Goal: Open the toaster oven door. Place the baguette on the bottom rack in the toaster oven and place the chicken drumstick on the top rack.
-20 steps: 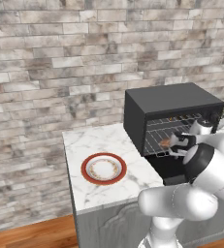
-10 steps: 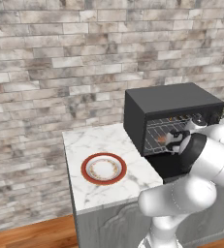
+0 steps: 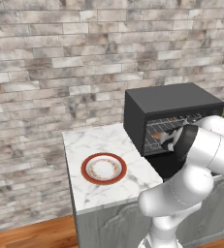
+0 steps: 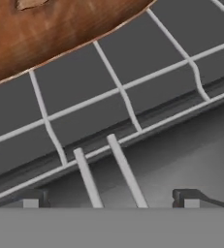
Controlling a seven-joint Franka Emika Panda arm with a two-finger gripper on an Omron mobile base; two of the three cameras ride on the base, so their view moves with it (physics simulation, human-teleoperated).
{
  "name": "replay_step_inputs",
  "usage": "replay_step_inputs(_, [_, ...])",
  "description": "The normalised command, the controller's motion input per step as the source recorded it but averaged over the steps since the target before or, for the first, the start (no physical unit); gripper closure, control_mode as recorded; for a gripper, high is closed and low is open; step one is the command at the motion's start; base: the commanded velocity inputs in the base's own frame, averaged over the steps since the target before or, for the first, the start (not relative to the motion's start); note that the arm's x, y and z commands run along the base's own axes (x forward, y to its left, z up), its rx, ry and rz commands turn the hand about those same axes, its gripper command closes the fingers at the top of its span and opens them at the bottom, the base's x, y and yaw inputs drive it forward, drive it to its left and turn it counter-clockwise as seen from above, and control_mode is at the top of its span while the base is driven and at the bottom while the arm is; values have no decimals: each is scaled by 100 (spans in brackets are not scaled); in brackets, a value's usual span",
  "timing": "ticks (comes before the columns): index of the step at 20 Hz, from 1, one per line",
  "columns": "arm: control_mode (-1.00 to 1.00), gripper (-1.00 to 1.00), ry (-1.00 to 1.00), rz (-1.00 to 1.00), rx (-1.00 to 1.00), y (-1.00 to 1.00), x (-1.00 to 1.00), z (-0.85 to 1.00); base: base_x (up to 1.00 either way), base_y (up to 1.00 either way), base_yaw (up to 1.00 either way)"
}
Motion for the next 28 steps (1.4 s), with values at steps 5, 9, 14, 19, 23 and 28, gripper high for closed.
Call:
replay_step_inputs(5, [-100,-100,0,-10,0,1,31,0,0,0,0])
replay_step_inputs(9, [-100,-100,0,-9,1,0,26,0,0,0,0])
replay_step_inputs(14, [-100,-100,-1,-8,3,0,22,0,0,0,0])
replay_step_inputs(19, [-100,-100,-1,-7,2,0,13,0,0,0,0])
replay_step_inputs(23, [-100,-100,-3,-6,2,0,7,0,0,0,0])
replay_step_inputs(28, [-100,-100,-4,-2,2,0,-3,0,0,0,0])
